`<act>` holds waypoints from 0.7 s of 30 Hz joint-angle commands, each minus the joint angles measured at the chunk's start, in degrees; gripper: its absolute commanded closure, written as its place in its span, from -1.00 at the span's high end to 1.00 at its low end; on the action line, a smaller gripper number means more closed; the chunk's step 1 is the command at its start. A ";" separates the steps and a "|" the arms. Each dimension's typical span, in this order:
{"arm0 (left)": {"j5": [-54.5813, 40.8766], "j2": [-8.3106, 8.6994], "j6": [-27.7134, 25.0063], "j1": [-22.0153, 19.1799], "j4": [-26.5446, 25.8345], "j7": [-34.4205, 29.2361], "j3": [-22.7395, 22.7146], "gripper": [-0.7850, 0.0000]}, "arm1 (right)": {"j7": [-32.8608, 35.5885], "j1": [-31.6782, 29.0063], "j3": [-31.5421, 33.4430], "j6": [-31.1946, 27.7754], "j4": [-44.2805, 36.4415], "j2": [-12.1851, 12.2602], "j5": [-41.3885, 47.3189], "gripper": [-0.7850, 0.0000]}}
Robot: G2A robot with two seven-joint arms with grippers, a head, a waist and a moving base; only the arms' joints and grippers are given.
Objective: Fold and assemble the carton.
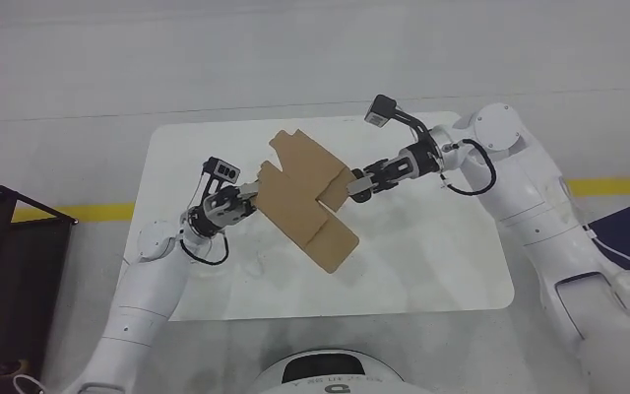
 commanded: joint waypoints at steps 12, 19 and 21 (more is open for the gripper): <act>6.56 0.53 2.60 -1.30 1.96 -6.54 0.58 -1.00 | 0.02 1.46 -3.96 0.42 2.35 0.12 -0.39 -1.00; 7.21 0.77 3.04 -1.59 1.54 -8.34 0.42 -1.00 | 0.02 3.48 -8.51 0.96 2.17 1.01 -1.11 -1.00; 7.56 0.90 3.15 -1.94 1.63 -9.35 0.23 -1.00 | 0.02 4.03 -9.65 0.76 2.40 1.27 -0.85 -1.00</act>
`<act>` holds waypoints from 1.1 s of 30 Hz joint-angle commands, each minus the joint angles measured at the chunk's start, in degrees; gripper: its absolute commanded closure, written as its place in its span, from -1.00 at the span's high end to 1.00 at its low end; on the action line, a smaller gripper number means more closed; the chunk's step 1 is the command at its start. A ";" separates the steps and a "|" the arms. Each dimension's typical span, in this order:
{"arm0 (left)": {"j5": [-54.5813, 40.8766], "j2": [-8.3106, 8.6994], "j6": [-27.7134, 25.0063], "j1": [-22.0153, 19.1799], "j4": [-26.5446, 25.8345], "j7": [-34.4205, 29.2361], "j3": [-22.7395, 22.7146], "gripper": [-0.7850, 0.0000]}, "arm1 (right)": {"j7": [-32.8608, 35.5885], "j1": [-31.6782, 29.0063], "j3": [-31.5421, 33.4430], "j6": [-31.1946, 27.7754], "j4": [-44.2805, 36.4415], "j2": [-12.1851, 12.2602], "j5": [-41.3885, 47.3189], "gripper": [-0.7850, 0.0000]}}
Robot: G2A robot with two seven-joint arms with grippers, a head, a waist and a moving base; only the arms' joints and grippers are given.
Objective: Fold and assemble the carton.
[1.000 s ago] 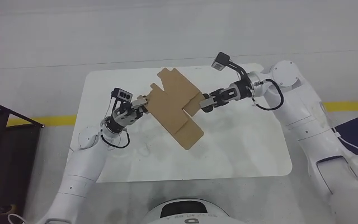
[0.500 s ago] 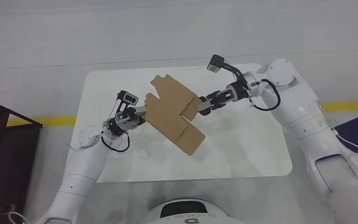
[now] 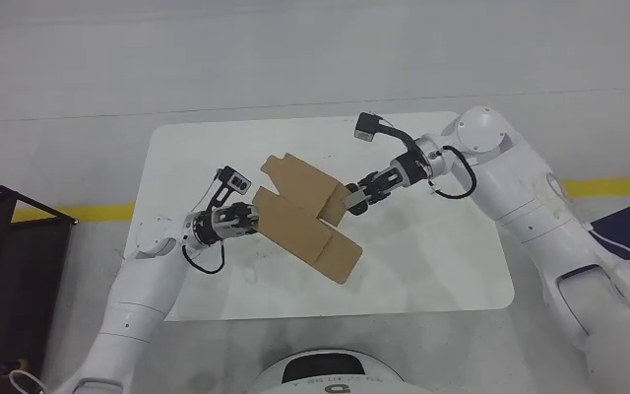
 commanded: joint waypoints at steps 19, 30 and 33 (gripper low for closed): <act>2.90 -0.28 -0.13 -0.52 -0.47 2.80 3.76 -1.00 | -2.65 3.01 -2.40 -1.52 2.02 1.26 -0.76 -0.36; -1.56 -0.66 -0.91 -0.10 -0.59 5.60 3.53 -1.00 | -14.11 -0.83 6.41 1.31 1.28 3.60 -3.23 1.00; -2.01 -0.67 -1.89 0.11 -0.93 6.04 3.13 -1.00 | -17.24 -3.59 9.71 3.11 -2.33 4.77 -4.68 1.00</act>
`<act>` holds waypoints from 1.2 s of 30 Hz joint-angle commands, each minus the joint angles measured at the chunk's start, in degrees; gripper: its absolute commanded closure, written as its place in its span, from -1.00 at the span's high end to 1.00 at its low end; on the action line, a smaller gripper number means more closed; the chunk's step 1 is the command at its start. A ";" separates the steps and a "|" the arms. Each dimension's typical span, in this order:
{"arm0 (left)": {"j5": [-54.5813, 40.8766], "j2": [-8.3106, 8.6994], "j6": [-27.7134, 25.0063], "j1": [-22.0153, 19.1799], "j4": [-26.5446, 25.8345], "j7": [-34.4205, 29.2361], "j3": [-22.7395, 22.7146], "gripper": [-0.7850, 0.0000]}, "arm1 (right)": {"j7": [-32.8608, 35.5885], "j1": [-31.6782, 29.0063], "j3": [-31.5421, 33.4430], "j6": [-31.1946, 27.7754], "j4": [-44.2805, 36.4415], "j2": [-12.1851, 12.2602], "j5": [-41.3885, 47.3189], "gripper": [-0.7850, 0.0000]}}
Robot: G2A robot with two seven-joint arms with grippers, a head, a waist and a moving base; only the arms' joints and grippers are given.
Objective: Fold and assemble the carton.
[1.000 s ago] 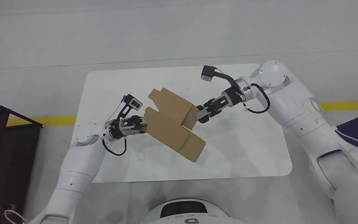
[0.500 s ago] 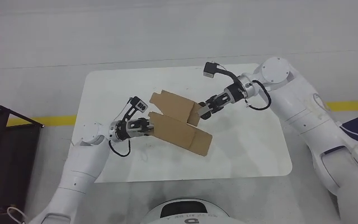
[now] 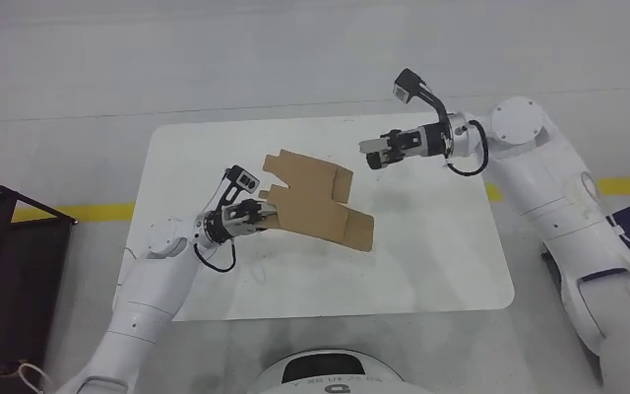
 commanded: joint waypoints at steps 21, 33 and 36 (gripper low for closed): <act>7.52 0.40 -5.77 1.41 -3.79 3.33 -0.71 -1.00 | 4.42 -3.27 -2.89 4.39 -10.67 -1.08 0.45 1.00; 10.40 0.62 -6.48 1.52 -4.68 3.06 -0.13 -1.00 | 9.46 -0.28 -7.22 -0.39 -2.15 -4.70 12.50 1.00; 12.32 0.71 -6.98 1.12 -4.67 3.22 0.05 -1.00 | 9.96 0.26 -7.91 -1.57 1.18 -5.87 17.27 1.00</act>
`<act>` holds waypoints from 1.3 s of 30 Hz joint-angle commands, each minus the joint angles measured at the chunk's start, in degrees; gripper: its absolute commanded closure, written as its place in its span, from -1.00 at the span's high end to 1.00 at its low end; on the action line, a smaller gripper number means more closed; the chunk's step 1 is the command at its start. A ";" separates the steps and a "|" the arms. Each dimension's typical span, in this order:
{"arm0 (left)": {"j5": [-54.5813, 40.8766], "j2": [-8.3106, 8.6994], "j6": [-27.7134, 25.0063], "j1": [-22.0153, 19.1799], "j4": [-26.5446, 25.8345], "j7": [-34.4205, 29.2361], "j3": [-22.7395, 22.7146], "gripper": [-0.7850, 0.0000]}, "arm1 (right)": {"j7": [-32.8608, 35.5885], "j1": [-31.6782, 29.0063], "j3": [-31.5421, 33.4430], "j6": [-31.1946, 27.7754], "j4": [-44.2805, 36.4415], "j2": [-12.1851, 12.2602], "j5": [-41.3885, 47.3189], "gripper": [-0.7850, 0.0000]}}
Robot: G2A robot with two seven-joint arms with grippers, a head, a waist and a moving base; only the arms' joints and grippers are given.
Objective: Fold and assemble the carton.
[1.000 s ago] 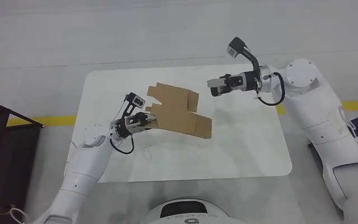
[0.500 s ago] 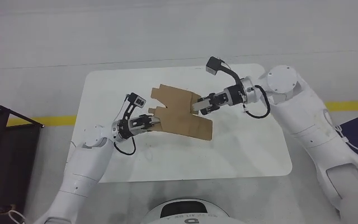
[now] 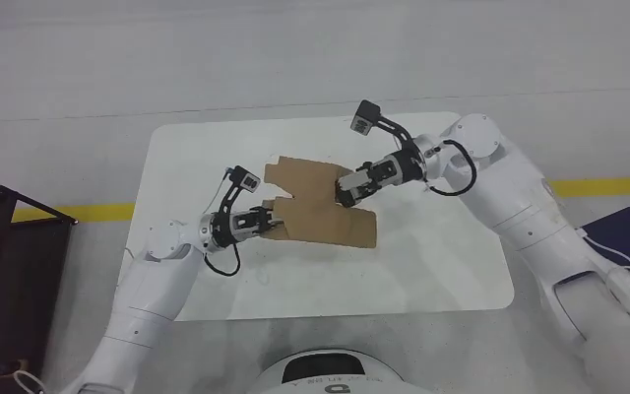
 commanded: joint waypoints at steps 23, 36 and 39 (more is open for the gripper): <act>0.65 0.42 -2.96 -4.75 3.06 -1.49 -0.48 -1.00 | 2.28 4.89 -1.00 -0.51 12.91 -4.53 1.43 1.00; -0.10 0.51 -2.61 -6.83 4.40 -3.80 0.17 -1.00 | 3.38 5.50 -3.16 -3.82 13.89 -8.83 11.39 0.76; -0.15 0.57 -2.46 -6.99 4.69 -4.39 0.26 -1.00 | 5.04 5.68 -2.65 -3.94 15.29 -9.72 15.24 0.59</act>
